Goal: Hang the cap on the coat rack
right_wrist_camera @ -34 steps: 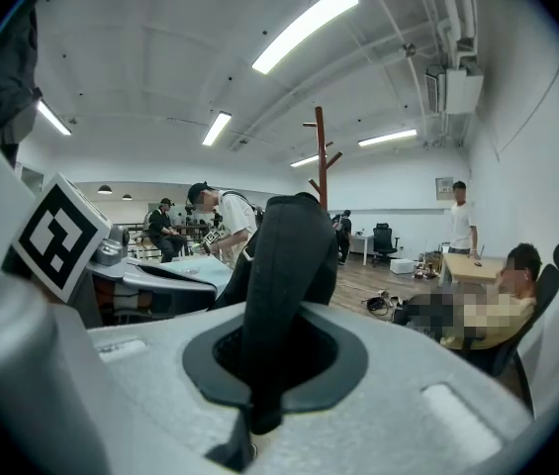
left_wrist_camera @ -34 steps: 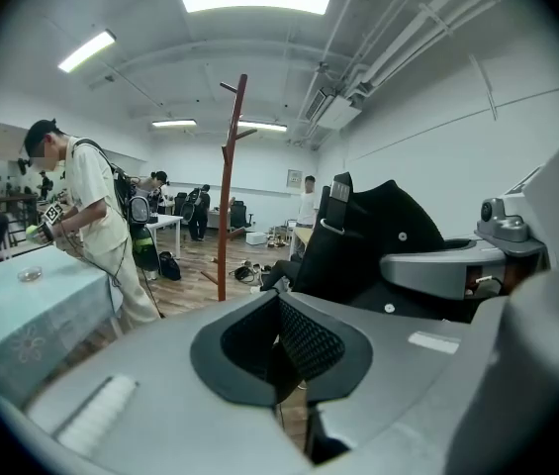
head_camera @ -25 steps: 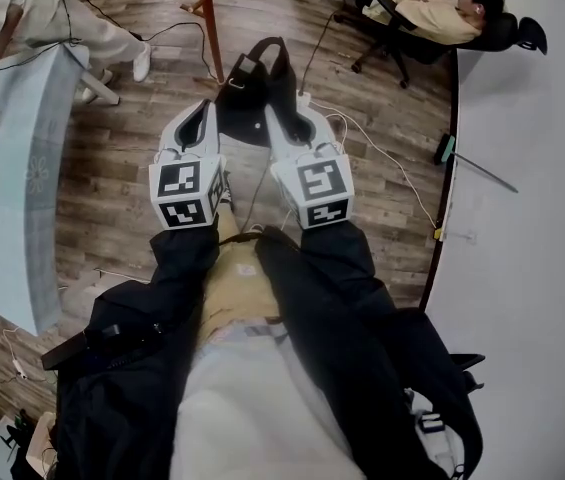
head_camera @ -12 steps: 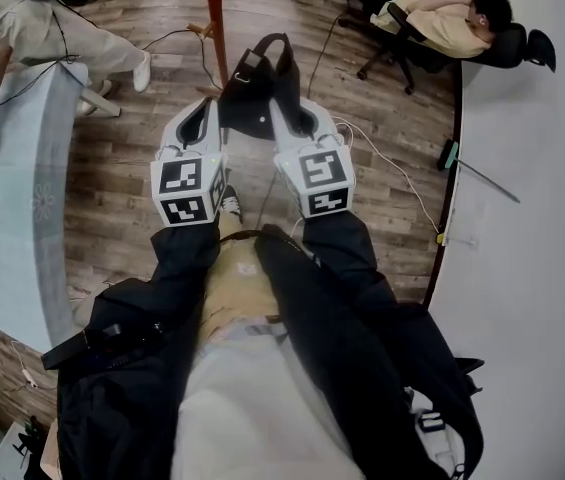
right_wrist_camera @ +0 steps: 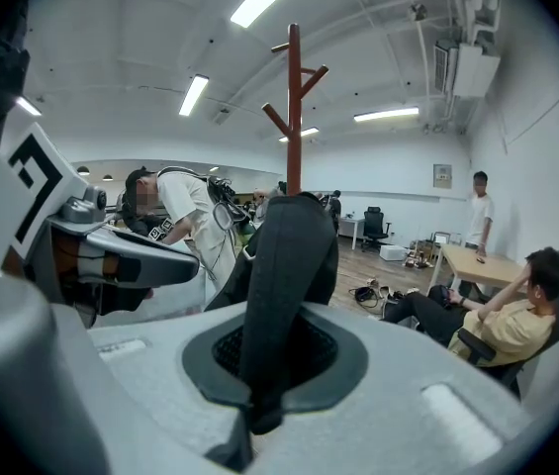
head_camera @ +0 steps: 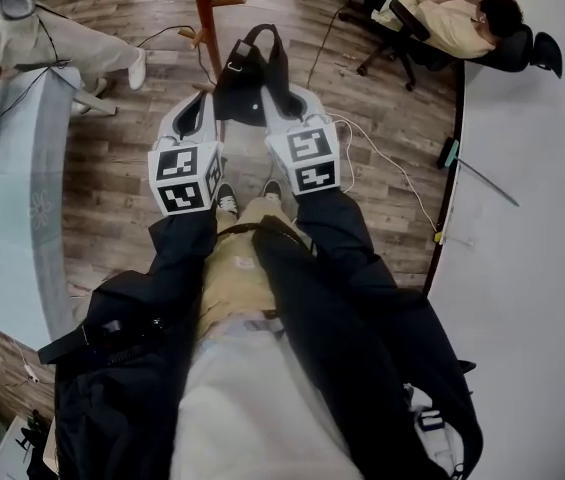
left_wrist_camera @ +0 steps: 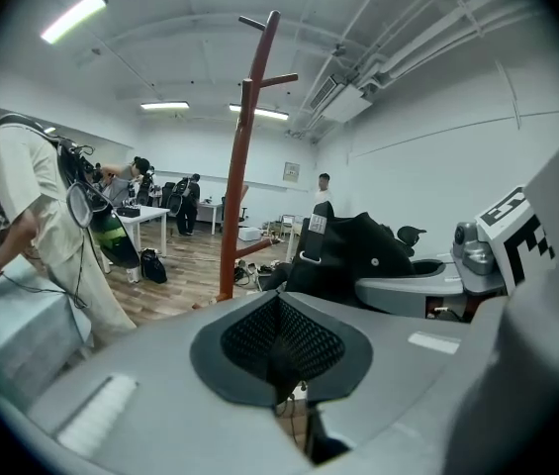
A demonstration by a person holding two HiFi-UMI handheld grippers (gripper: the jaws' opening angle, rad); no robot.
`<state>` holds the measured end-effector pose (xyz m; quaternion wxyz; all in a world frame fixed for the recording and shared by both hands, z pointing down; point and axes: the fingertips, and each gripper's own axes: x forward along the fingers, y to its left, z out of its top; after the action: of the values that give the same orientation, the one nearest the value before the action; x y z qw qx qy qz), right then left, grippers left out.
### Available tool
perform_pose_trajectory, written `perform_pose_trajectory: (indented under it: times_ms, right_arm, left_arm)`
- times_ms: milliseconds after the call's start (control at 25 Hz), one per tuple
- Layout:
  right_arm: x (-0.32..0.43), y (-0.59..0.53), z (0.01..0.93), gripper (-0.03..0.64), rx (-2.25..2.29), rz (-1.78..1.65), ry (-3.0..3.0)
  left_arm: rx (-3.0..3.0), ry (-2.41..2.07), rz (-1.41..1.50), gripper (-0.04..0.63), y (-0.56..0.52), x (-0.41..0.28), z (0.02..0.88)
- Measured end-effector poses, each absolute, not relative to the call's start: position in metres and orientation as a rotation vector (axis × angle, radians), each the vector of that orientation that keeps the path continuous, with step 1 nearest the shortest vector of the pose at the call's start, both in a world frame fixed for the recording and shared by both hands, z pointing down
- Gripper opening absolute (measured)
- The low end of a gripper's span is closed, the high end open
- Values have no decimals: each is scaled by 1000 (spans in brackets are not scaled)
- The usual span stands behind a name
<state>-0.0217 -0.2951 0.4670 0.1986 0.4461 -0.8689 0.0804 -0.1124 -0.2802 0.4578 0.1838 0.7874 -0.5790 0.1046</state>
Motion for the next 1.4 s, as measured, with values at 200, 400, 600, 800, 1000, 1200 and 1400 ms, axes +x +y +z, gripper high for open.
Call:
perform_pose_trajectory:
  times_ms: [200,400,600,800,1000,1200,1400]
  right_arm:
    - [-15,-315,483,11,1195,250,-2428]
    - [-13,-342,492,12,1161,254,-2423]
    - [-18,-365,502,11,1126,265,-2418]
    - [-29,-393,512,11,1088,264,-2409]
    - [-37,-412,530,12,1060,297,-2384]
    - [-43,-421,547,12,1046,349,-2359]
    - [-62,-434,559,16,1012,359,-2345]
  left_arm:
    - [2180,-1670,304,-5,-297,-105,461]
    - [2147,-1699,307,-5,-317,-104,464]
    - [2130,-1715,311,-5,-332,-105,466]
    - [2124,-1728,315,-5,-345,-109,465]
    - [2098,-1743,325,-5,-348,-118,470]
    - [2071,-1754,332,-5,-347,-133,474]
    - [2045,-1756,336,-5,-350,-153,478]
